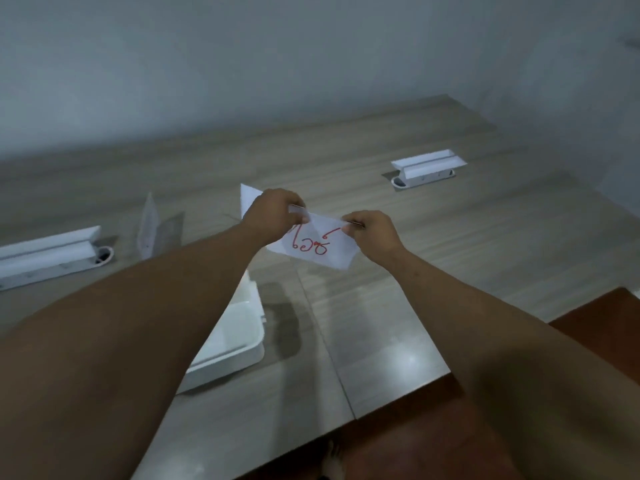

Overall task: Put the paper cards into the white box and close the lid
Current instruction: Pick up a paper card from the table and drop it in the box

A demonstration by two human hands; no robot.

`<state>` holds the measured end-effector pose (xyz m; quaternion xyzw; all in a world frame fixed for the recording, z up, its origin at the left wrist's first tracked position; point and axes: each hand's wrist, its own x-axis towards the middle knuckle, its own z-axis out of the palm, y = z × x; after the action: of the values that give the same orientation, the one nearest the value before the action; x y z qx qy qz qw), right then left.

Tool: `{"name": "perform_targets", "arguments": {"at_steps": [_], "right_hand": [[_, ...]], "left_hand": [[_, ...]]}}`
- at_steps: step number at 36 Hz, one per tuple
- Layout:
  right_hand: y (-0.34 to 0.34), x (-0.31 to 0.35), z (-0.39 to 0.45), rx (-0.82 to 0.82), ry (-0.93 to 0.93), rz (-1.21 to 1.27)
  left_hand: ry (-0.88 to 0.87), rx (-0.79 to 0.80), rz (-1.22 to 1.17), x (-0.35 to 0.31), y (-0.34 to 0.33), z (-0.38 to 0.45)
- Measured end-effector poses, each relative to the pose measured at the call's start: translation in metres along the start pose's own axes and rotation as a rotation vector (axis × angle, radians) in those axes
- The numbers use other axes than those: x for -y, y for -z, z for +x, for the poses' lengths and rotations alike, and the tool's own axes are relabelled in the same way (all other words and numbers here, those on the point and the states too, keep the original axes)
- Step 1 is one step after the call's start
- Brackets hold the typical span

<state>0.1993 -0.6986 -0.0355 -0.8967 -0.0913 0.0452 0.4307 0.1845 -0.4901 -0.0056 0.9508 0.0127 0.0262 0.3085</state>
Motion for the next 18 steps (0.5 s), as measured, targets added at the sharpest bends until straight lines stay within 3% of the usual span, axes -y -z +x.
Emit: {"name": "perform_targets", "arguments": {"at_steps": [10, 18], "right_hand": [[-0.092, 0.103, -0.05, 0.047, 0.23, -0.028], [-0.155, 0.123, -0.093, 0.143, 0.33, -0.134]], "left_hand": [[0.183, -0.119, -0.069, 0.089, 0.094, -0.115], [0.288, -0.163, -0.109, 0.148, 0.101, -0.191]]}}
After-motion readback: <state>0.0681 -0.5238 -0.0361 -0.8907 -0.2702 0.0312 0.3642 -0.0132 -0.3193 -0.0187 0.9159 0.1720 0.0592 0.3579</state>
